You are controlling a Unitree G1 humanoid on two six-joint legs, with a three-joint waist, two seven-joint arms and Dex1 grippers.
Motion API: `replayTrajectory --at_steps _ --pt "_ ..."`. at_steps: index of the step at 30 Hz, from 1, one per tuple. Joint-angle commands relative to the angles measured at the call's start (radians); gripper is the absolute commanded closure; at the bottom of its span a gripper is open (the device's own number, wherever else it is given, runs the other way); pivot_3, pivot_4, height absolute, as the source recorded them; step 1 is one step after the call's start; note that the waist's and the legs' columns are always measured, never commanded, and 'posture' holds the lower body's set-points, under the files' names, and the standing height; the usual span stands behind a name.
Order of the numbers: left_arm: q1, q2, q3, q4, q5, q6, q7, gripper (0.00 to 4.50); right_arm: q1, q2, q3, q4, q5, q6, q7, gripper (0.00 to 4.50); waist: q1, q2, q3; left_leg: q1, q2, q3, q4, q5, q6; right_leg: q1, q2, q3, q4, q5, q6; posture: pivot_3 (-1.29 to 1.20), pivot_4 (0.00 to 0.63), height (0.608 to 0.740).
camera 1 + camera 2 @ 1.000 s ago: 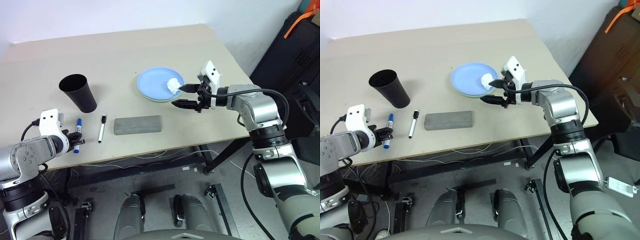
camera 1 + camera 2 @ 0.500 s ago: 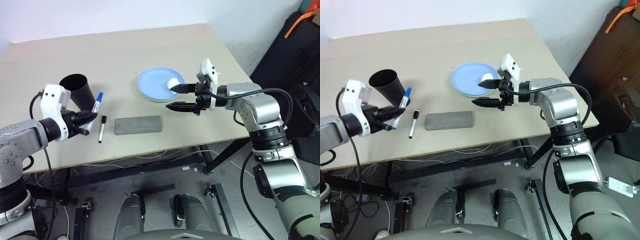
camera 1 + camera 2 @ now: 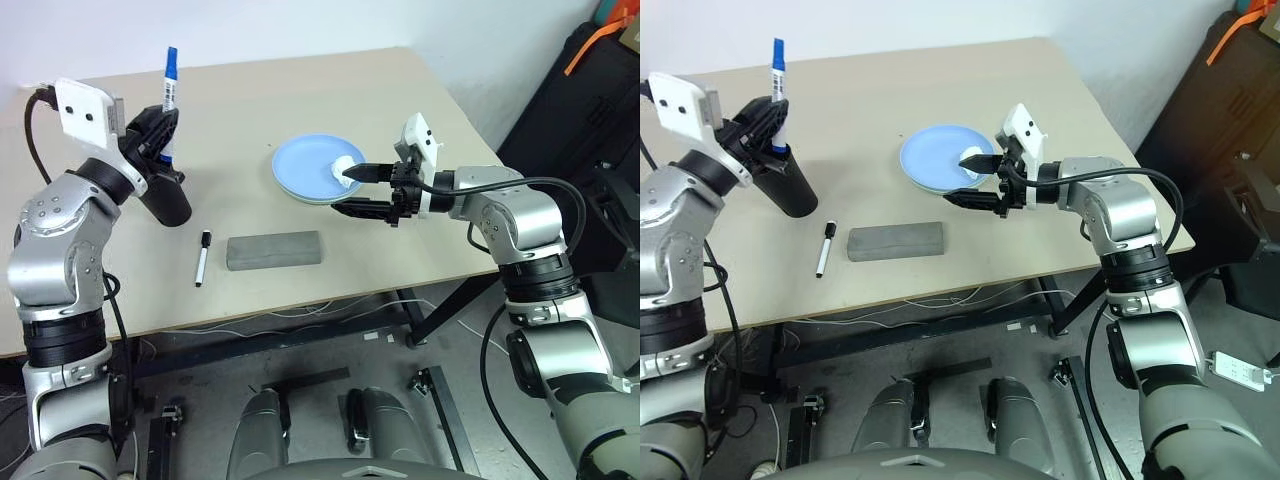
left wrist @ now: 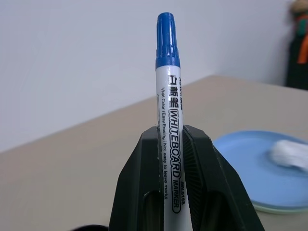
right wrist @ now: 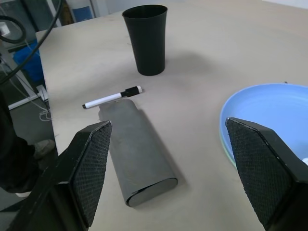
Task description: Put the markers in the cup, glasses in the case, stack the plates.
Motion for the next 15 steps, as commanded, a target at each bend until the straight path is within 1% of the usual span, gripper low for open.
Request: replayTrajectory --at_steps 1,4,6,10,15 --pt "-0.037 0.014 -0.006 0.102 0.088 -0.181 0.034 4.24 -0.001 0.001 -0.029 -0.043 0.012 -0.017 -0.015 0.51 0.0 0.0 0.0 0.0 0.0 0.0 0.0 0.0 0.0 0.0 0.0 0.0 0.0 0.0 0.0 0.0 0.15 0.738" --pt "-0.053 0.008 -0.002 0.199 0.121 -0.297 0.055 4.24 0.002 0.0 -0.03 -0.047 0.011 -0.021 -0.025 0.51 0.0 0.0 0.0 0.0 0.0 0.0 0.0 0.0 0.0 0.0 0.0 0.0 0.0 0.0 0.0 0.0 0.15 0.738" --pt "-0.068 0.001 0.006 0.25 0.116 -0.337 0.061 4.24 0.001 -0.002 -0.031 -0.045 0.01 -0.026 -0.028 0.51 0.0 0.0 0.0 0.0 0.0 0.0 0.0 0.0 0.0 0.0 0.0 0.0 0.0 0.0 0.0 0.0 0.15 0.738" --pt "-0.091 -0.004 0.027 0.357 0.098 -0.365 0.076 4.24 0.008 -0.013 -0.027 -0.038 -0.006 -0.048 -0.036 0.51 0.0 0.0 0.0 0.0 0.0 0.0 0.0 0.0 0.0 0.0 0.0 0.0 0.0 0.0 0.0 0.0 0.15 0.738" --pt "-0.088 -0.019 0.027 0.388 0.067 -0.402 0.042 4.24 0.014 -0.024 -0.024 -0.031 -0.024 -0.07 -0.045 0.51 0.0 0.0 0.0 0.0 0.0 0.001 0.0 0.0 0.0 0.0 0.0 0.0 0.0 0.0 0.001 0.0 0.15 0.738"
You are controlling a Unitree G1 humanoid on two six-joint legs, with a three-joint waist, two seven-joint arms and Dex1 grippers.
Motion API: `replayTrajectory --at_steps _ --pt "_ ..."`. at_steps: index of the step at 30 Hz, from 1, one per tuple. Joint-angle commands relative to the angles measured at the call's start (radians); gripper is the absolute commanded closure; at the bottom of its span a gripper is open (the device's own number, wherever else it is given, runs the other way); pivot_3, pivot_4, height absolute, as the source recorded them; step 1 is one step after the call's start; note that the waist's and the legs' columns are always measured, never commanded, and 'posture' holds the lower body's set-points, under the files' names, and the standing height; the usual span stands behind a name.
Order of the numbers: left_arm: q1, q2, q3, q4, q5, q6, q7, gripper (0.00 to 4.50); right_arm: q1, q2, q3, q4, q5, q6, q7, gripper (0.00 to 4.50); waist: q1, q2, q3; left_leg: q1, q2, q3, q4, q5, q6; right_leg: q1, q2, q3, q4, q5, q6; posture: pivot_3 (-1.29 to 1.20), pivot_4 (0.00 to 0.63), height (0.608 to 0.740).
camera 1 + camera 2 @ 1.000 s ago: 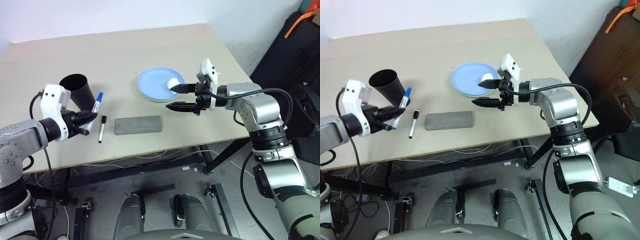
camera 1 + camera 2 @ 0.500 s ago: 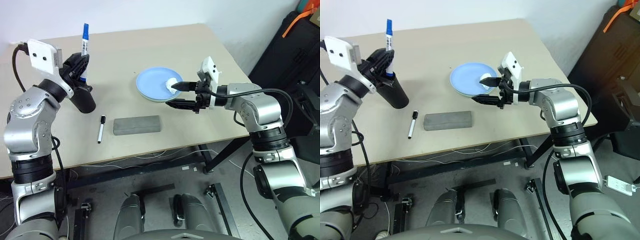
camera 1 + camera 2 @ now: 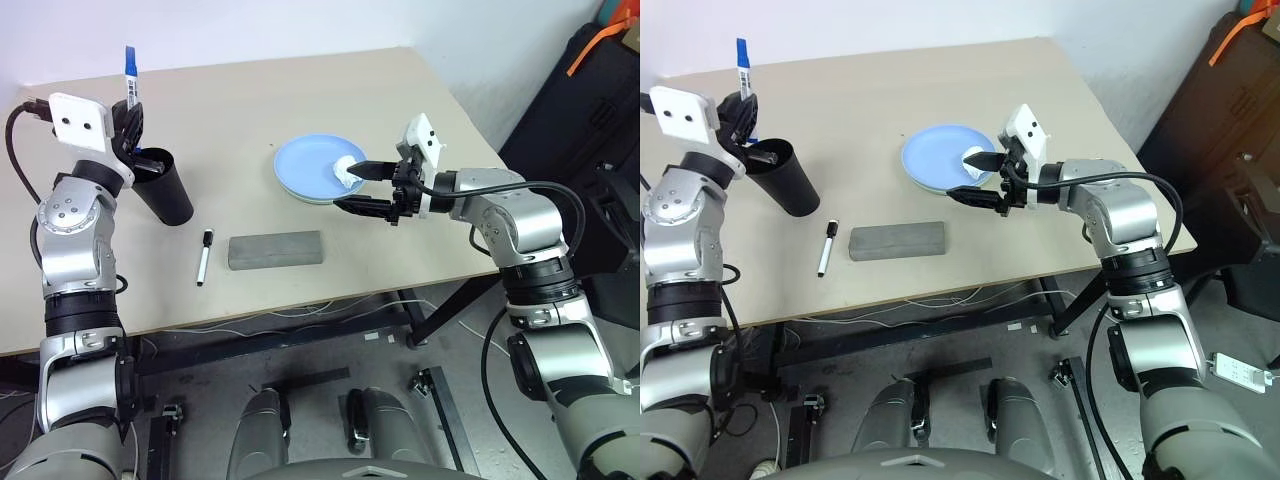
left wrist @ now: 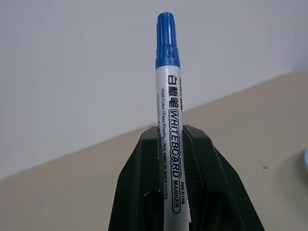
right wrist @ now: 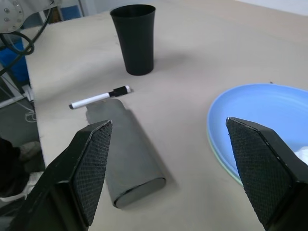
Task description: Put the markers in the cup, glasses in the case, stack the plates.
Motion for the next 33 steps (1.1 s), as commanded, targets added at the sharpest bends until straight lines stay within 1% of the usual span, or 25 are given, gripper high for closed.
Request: replayTrajectory --at_steps 1,6,8,9,16,18,19,22,28,31,33 --pt "-0.01 0.0 0.018 -0.015 -0.032 -0.033 -0.027 4.24 -0.012 -0.012 -0.024 -0.028 -0.001 -0.028 -0.004 0.51 0.0 0.0 0.0 0.0 0.0 0.0 0.0 0.0 0.0 0.0 0.0 0.0 0.0 0.0 0.0 0.0 0.15 0.738" --pt "0.01 -0.008 0.008 -0.025 -0.037 -0.02 -0.034 4.24 -0.01 -0.017 -0.023 -0.029 -0.008 -0.033 0.001 0.51 0.0 0.0 0.0 0.0 0.0 0.0 0.0 0.0 0.0 0.0 0.0 0.0 0.0 0.0 0.0 0.0 0.15 0.738" --pt "0.01 -0.009 0.013 -0.023 -0.036 -0.024 -0.024 3.51 -0.007 -0.019 -0.022 -0.03 -0.01 -0.035 0.0 0.51 0.0 0.0 0.0 0.0 0.0 0.0 0.001 0.0 0.0 0.0 0.0 0.0 0.0 0.0 0.0 0.0 0.15 0.738" --pt "0.009 -0.008 0.016 -0.02 -0.034 -0.027 -0.022 3.28 -0.006 -0.02 -0.023 -0.031 -0.009 -0.034 0.0 0.51 0.0 0.0 0.0 0.0 0.0 0.0 0.001 0.0 0.0 0.0 0.0 0.0 0.0 0.0 0.0 0.0 0.15 0.738" --pt "0.026 0.01 0.003 -0.032 -0.018 -0.027 -0.039 1.0 -0.005 -0.023 -0.016 -0.025 -0.018 -0.038 -0.003 0.51 -0.001 0.0 0.0 0.0 0.0 0.0 0.001 0.0 0.0 0.0 0.0 0.0 0.001 0.0 0.0 0.0 0.15 0.738" --pt "0.034 0.013 0.003 -0.047 -0.022 -0.019 -0.044 0.22 -0.006 -0.022 -0.017 -0.027 -0.017 -0.037 -0.001 0.51 -0.001 0.0 0.0 0.0 0.0 0.0 0.001 0.0 0.0 0.0 0.0 0.0 0.001 0.0 0.0 0.0 0.15 0.738" --pt "0.037 0.014 0.006 -0.058 -0.03 -0.014 -0.05 0.04 -0.006 -0.021 -0.017 -0.028 -0.017 -0.037 -0.001 0.51 -0.001 0.0 0.0 0.0 0.0 0.0 0.001 0.0 0.0 0.0 0.0 0.0 0.001 0.0 0.0 0.0 0.15 0.738" --pt "0.054 0.015 0.016 -0.101 -0.061 0.007 -0.073 0.04 -0.007 -0.019 -0.017 -0.03 -0.014 -0.035 0.002 0.51 -0.001 0.0 0.0 0.0 0.0 0.0 0.001 0.0 0.0 0.0 0.0 0.0 0.001 0.0 0.0 0.0 0.15 0.738" --pt "0.158 0.064 0.049 -0.315 -0.17 0.214 -0.129 0.04 -0.017 -0.02 -0.017 -0.018 -0.008 -0.027 0.011 0.51 -0.003 0.0 0.0 0.0 0.0 0.0 0.001 0.0 0.0 0.0 0.0 0.0 0.001 0.0 0.0 0.0 0.15 0.738" --pt "0.221 0.121 0.048 -0.466 -0.143 0.353 -0.083 0.04 -0.02 -0.02 -0.014 0.008 -0.014 -0.032 0.016 0.51 -0.003 0.0 0.0 0.0 0.001 0.0 0.001 0.0 0.0 0.0 0.0 0.0 0.001 0.0 0.0 0.0 0.15 0.738" --pt "0.225 0.115 0.088 -0.552 -0.203 0.554 0.012 0.04 -0.025 -0.02 -0.012 0.026 -0.02 -0.04 0.021 0.51 0.0 0.0 0.0 0.0 0.001 0.0 0.001 0.0 0.0 0.0 0.0 0.0 0.001 0.0 0.0 0.0 0.15 0.738"
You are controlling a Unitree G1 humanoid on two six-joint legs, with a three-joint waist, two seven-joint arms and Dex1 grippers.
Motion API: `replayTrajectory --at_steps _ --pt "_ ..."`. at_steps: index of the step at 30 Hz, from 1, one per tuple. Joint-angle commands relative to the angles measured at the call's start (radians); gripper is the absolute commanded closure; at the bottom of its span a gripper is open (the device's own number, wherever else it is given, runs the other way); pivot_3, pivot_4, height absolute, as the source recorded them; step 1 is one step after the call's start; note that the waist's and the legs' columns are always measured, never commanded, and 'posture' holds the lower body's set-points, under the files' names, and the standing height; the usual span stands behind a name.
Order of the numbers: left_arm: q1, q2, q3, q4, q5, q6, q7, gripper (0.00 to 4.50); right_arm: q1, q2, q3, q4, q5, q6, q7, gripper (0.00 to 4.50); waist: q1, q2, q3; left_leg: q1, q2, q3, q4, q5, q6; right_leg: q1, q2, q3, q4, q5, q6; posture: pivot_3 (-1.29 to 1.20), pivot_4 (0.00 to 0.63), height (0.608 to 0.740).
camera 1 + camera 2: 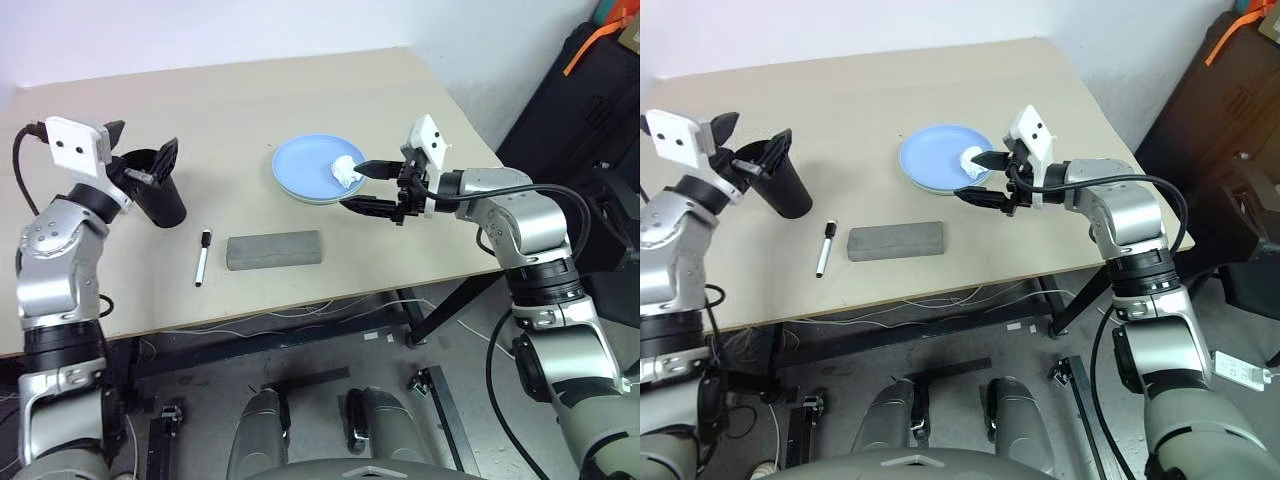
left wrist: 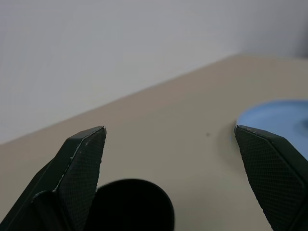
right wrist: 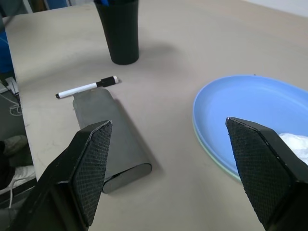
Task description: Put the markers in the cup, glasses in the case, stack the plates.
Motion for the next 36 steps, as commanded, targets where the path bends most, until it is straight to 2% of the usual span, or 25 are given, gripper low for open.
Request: replayTrajectory --at_steps 1,4,9,12,15,18,21,27,31,33,36 --pt "0.0 0.007 0.069 -0.185 -0.078 0.266 0.122 0.04 -0.031 -0.007 -0.013 0.012 -0.001 -0.017 0.017 0.51 0.004 0.0 0.0 0.0 0.0 0.0 0.0 0.0 0.0 0.0 0.0 0.0 0.0 0.0 0.0 0.0 0.15 0.738" --pt "0.048 0.047 0.046 -0.338 -0.12 0.446 0.123 0.04 -0.049 -0.025 -0.016 0.048 -0.002 -0.031 0.052 0.51 0.001 0.0 0.0 0.0 0.0 0.0 0.002 0.0 0.0 0.001 -0.001 0.0 0.0 -0.001 0.001 0.0 0.15 0.738" --pt "0.056 0.06 0.058 -0.454 -0.183 0.737 0.183 0.04 -0.064 -0.049 -0.021 0.097 -0.009 -0.086 0.111 0.51 0.001 0.0 0.0 0.0 -0.001 -0.001 0.002 0.0 0.0 0.0 0.0 0.001 0.0 -0.001 0.001 0.0 0.15 0.738" --pt "0.048 0.005 0.106 -0.51 -0.239 0.878 0.225 0.04 -0.068 -0.067 -0.028 0.1 0.005 -0.095 0.157 0.51 0.001 0.0 0.0 0.0 0.0 -0.001 0.002 0.0 0.0 0.001 0.0 0.001 0.0 -0.001 0.001 0.0 0.15 0.738" --pt "0.057 -0.013 0.116 -0.554 -0.225 0.986 0.277 0.04 -0.074 -0.077 -0.034 0.103 0.012 -0.091 0.183 0.51 0.001 -0.001 0.0 0.0 -0.001 -0.001 0.002 0.0 0.0 0.001 0.0 0.001 0.0 -0.001 0.001 0.0 0.15 0.738" --pt "0.059 -0.076 0.129 -0.553 -0.204 1.082 0.331 0.04 -0.083 -0.085 -0.046 0.086 0.039 -0.074 0.222 0.51 0.002 -0.001 0.0 0.0 -0.001 -0.001 0.002 0.0 0.0 0.001 0.0 0.001 0.0 -0.001 0.001 0.0 0.15 0.738" --pt "0.066 -0.125 0.12 -0.552 -0.189 1.146 0.358 0.04 -0.098 -0.096 -0.043 0.07 0.063 -0.025 0.256 0.51 0.002 -0.001 0.0 0.0 -0.001 -0.002 0.003 0.0 0.0 0.001 0.001 0.001 0.0 0.0 0.0 0.0 0.15 0.738" --pt "0.067 -0.196 0.092 -0.473 -0.134 1.106 0.387 0.04 -0.111 -0.098 -0.027 0.046 0.06 -0.031 0.288 0.51 0.003 -0.001 0.0 0.0 -0.001 -0.002 0.004 0.0 0.0 0.002 0.001 0.001 0.0 0.0 -0.001 0.0 0.15 0.738" --pt "0.05 -0.206 0.018 -0.404 -0.094 1.096 0.394 0.04 -0.113 -0.089 -0.024 0.046 0.049 -0.036 0.278 0.51 0.003 -0.001 0.0 0.0 -0.001 -0.002 0.005 0.0 0.0 0.002 0.001 0.001 0.0 0.0 0.0 0.0 0.15 0.738" --pt "0.023 -0.245 0.034 -0.381 -0.087 1.116 0.404 0.04 -0.112 -0.087 -0.025 0.046 0.045 -0.038 0.271 0.51 0.003 -0.001 0.0 0.0 -0.001 -0.002 0.006 0.0 0.0 0.002 0.001 0.001 0.0 0.0 0.0 0.0 0.15 0.738" --pt "0.022 -0.238 0.009 -0.357 -0.055 1.096 0.41 0.04 -0.103 -0.09 -0.025 0.049 0.039 -0.044 0.262 0.51 0.003 -0.001 0.001 -0.001 -0.001 -0.002 0.006 0.0 0.0 0.001 0.0 0.001 0.0 0.0 0.0 0.0 0.15 0.738"
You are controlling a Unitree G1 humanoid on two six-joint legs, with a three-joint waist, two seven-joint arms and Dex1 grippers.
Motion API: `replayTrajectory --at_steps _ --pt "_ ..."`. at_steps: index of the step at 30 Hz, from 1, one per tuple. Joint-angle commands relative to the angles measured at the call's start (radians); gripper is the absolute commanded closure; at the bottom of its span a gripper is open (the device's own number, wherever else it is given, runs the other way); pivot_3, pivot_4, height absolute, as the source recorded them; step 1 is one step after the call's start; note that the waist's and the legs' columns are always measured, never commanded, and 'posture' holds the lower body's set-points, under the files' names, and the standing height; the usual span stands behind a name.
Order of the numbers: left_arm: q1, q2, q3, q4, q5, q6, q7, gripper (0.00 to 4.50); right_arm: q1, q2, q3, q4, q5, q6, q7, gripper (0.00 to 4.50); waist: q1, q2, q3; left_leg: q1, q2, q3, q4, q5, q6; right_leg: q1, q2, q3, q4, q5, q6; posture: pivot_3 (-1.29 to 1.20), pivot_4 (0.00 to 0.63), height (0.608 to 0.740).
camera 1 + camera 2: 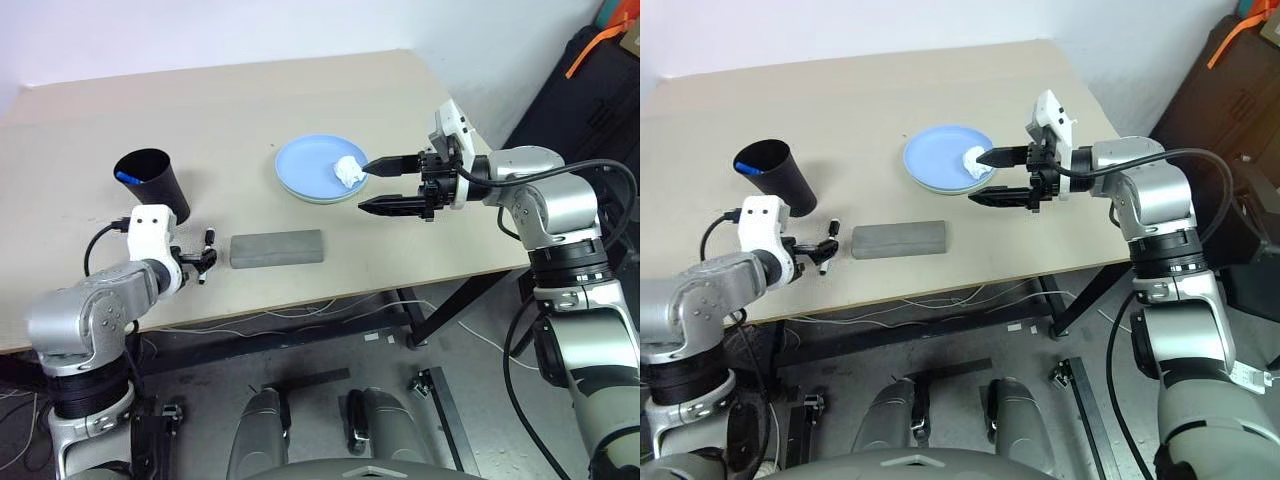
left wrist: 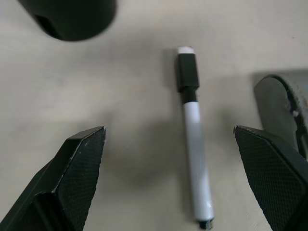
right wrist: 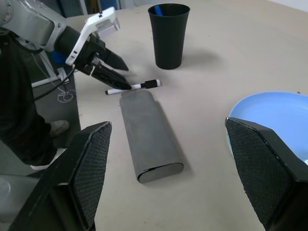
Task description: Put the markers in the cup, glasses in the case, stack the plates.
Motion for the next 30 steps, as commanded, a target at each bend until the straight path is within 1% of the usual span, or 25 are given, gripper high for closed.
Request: replayTrajectory --at_steps 1,6,9,14,16,18,23,25,28,30 --pt "-0.012 0.014 -0.014 0.004 0.033 -0.018 0.001 0.04 -0.02 -0.004 -0.017 -0.029 -0.002 -0.02 -0.011 0.51 -0.001 0.0 0.0 0.0 0.0 0.0 0.0 0.0 0.0 0.0 0.0 0.0 0.0 0.0 0.0 0.0 0.15 0.738" --pt "-0.039 -0.013 0.02 0.039 0.058 0.022 0.016 0.04 -0.015 0.001 -0.019 -0.018 -0.008 -0.018 -0.033 0.51 -0.001 0.0 0.0 0.0 0.0 0.0 -0.001 0.0 0.0 -0.001 0.001 0.0 0.0 0.001 -0.001 0.0 0.15 0.738" --pt "-0.044 0.011 -0.004 0.06 0.073 0.033 0.005 0.04 -0.014 0.005 -0.017 -0.017 -0.009 -0.021 -0.042 0.51 -0.001 0.0 0.0 0.0 0.0 0.0 0.0 0.0 0.0 -0.001 0.0 0.0 0.0 0.001 -0.001 0.0 0.15 0.738" --pt "-0.092 0.027 -0.036 0.127 0.075 0.146 -0.005 0.04 -0.015 0.013 -0.017 -0.006 -0.023 -0.024 -0.069 0.51 -0.001 0.0 0.0 0.0 0.0 0.0 0.0 0.0 0.0 0.0 0.0 0.0 0.0 0.001 0.0 0.0 0.15 0.738" --pt "-0.103 0.029 -0.056 0.13 0.079 0.154 -0.011 0.04 -0.013 0.016 -0.017 -0.007 -0.024 -0.025 -0.072 0.51 -0.001 0.0 0.0 0.0 0.0 0.0 0.0 0.0 0.0 0.0 0.0 0.0 0.0 0.001 0.0 0.0 0.15 0.738" --pt "-0.113 -0.002 -0.031 0.144 0.075 0.154 -0.001 0.04 -0.01 0.018 -0.017 -0.013 -0.024 -0.022 -0.076 0.51 -0.001 0.0 0.0 0.0 0.0 0.0 0.0 0.0 0.0 0.0 0.0 0.0 0.0 0.001 -0.001 0.0 0.15 0.738" --pt "-0.123 0.005 -0.046 0.16 0.081 0.154 -0.018 0.04 -0.002 0.016 -0.018 -0.02 -0.028 -0.018 -0.096 0.51 0.001 0.0 0.0 0.001 0.0 0.0 0.0 0.0 0.0 0.001 0.0 0.0 0.0 0.001 -0.001 0.0 0.15 0.738" --pt "-0.132 -0.009 -0.022 0.177 0.094 0.154 -0.015 0.04 0.0 0.014 -0.02 -0.022 -0.026 -0.015 -0.1 0.51 0.001 0.0 0.0 0.001 -0.001 0.0 0.0 0.0 0.0 0.001 -0.001 0.0 0.0 0.0 0.0 0.0 0.15 0.738" --pt "-0.143 -0.012 -0.018 0.193 0.1 0.153 -0.027 0.61 0.004 0.02 -0.015 -0.023 -0.03 0.002 -0.119 0.51 0.001 0.001 0.0 0.002 -0.001 -0.001 0.0 0.0 -0.001 0.002 -0.001 0.0 0.0 0.0 0.0 0.0 0.15 0.738" --pt "-0.148 -0.006 -0.033 0.2 0.103 0.147 -0.038 1.27 0.01 0.026 -0.012 -0.03 -0.029 0.004 -0.126 0.51 0.001 0.001 0.0 0.002 -0.001 -0.001 0.0 -0.001 -0.002 0.002 -0.001 0.0 0.0 0.0 -0.001 0.0 0.15 0.738"
